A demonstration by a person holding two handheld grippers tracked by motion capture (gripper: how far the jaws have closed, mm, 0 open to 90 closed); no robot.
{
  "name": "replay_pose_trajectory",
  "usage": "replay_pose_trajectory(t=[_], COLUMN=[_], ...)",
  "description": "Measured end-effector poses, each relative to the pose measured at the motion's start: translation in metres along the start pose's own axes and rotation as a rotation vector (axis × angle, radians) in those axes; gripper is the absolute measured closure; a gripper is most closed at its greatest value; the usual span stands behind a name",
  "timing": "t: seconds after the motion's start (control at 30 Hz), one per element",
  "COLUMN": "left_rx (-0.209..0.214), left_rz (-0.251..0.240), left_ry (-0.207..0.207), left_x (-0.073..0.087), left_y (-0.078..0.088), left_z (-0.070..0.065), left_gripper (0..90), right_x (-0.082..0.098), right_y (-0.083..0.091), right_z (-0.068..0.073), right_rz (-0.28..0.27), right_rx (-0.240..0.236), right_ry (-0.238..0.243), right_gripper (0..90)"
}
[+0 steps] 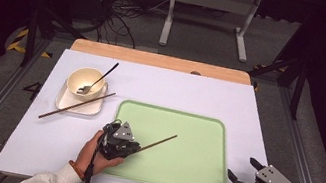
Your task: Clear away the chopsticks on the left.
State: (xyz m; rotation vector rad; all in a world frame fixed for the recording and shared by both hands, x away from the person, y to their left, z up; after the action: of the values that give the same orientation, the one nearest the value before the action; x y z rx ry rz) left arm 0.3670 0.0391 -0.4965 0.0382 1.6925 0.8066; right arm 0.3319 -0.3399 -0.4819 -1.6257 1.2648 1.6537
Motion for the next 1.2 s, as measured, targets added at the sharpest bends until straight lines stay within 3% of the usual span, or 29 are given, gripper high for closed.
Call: replay_pose_trajectory(t=[0.27, 0.5, 0.6, 0.73, 1.2], left_rx=[0.02, 0.036, 0.052, 0.064, 0.106], left_rz=[-0.035, -0.065, -0.065, -0.055, -0.01], left_ry=[-0.088, -0.11, -0.118, -0.126, -0.16], left_x=[-0.01, -0.019, -0.021, -0.023, -0.028], left_y=[0.005, 0.009, 0.01, 0.009, -0.014], left_z=[-0.002, -0.003, -0.004, -0.005, -0.001], left_gripper=[82.2, 81.1, 90.0, 90.0, 90.0], right_x=[-0.002, -0.001, 0.0, 0.0, 0.001], right_y=[0.002, 0.001, 0.001, 0.001, 0.0], right_z=[-0.001, -0.003, -0.004, -0.003, -0.003], right_rz=[-0.009, -0.006, -0.004, -0.002, 0.005], right_rx=[0.012, 0.027, 0.028, 0.032, 0.033], right_ry=[0.006, 0.004, 0.005, 0.004, 0.006], right_gripper=[12.1, 12.2, 12.2, 12.1, 12.1])
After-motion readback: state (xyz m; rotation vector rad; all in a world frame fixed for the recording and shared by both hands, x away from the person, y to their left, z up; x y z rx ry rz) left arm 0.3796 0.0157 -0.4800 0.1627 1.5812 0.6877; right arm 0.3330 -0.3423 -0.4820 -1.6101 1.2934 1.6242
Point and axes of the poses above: each handheld gripper's, and its own axes: y roughly backward along the jaws, x roughly out of its underside, z roughly to its left, the point moved 7 cm from there along -y, roughly forward along the jaws, and after that the axes turned 14 degrees about -z, right-handed, at the moved point
